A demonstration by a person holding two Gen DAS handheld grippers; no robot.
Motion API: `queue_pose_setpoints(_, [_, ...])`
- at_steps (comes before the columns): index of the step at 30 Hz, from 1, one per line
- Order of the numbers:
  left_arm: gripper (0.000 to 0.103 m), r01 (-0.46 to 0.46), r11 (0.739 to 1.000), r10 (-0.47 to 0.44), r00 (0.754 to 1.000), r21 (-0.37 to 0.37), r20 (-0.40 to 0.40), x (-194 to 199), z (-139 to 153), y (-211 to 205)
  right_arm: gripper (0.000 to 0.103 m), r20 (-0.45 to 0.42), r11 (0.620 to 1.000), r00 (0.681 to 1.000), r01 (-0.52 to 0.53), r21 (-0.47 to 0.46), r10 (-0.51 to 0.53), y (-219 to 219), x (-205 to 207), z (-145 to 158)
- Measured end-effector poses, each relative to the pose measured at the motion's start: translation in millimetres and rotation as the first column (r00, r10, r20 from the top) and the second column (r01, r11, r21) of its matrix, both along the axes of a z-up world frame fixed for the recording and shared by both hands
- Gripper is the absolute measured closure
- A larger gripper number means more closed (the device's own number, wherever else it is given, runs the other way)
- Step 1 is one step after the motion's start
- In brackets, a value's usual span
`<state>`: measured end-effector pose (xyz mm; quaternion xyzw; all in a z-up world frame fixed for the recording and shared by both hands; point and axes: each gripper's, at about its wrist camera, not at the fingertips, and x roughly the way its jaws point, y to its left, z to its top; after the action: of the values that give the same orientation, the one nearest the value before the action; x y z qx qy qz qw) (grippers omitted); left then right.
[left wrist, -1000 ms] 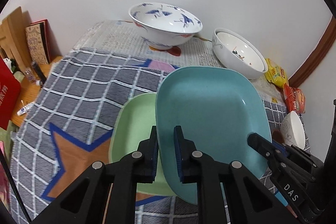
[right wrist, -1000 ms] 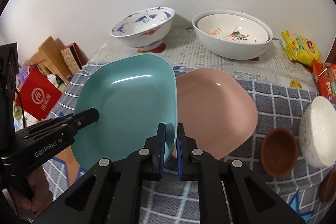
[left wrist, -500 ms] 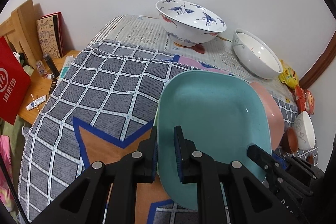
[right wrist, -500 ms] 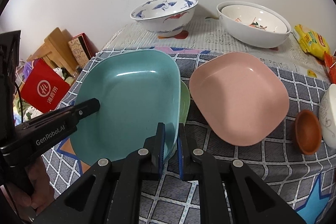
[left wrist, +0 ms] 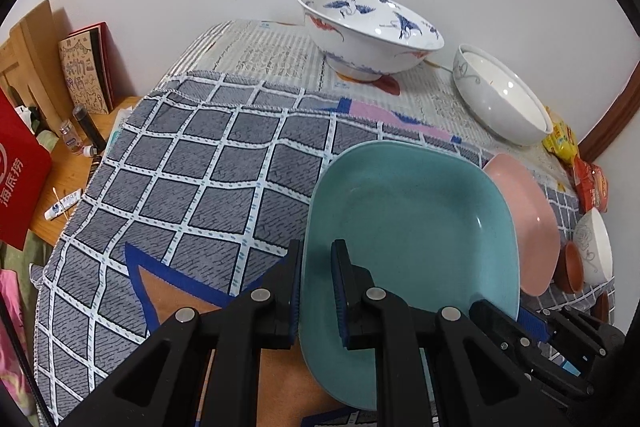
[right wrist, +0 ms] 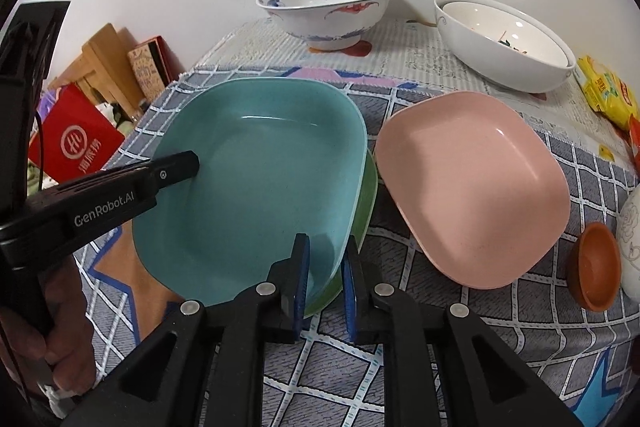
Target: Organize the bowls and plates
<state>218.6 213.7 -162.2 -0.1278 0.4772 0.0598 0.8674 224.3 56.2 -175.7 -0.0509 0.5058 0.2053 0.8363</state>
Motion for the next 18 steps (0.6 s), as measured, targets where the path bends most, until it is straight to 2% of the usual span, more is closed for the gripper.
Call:
queue_pose_setpoints(4, [0.086,0.004,1.000,-0.004,1.000,0.017,-0.006,-1.9,0.6,-0.2,0.083,-0.004,1.000,1.000,-0.015,-0.005,0.015,2.2,-3.6,-2.7])
queue_pose_setpoints(5, [0.077,0.005,1.000,-0.004,1.000,0.018,-0.009,-2.9,1.4,-0.1,0.082,0.003,1.000,1.000,-0.024,-0.013,0.024,3.3,-5.5,-1.9])
queue_pose_setpoints(7, [0.070,0.003,0.999,-0.003,1.000,0.039,-0.004,-6.8,4.7,-1.0,0.076,0.011,0.999,0.999,-0.037,-0.020,0.037,3.8,-8.4,0.7])
queue_pose_setpoints(12, [0.070,-0.010,0.999,0.010,1.000,0.052,0.004,-15.3,13.0,1.2,0.063,0.066,0.999,0.997,-0.038,-0.037,0.040,-2.8,-19.3,13.6])
queue_pose_setpoints(18, [0.070,-0.014,0.998,0.014,1.000,0.067,0.006,-24.3,23.7,-6.4,0.063,0.085,1.000,0.996,-0.019,0.003,0.019,-29.8,-28.4,27.5])
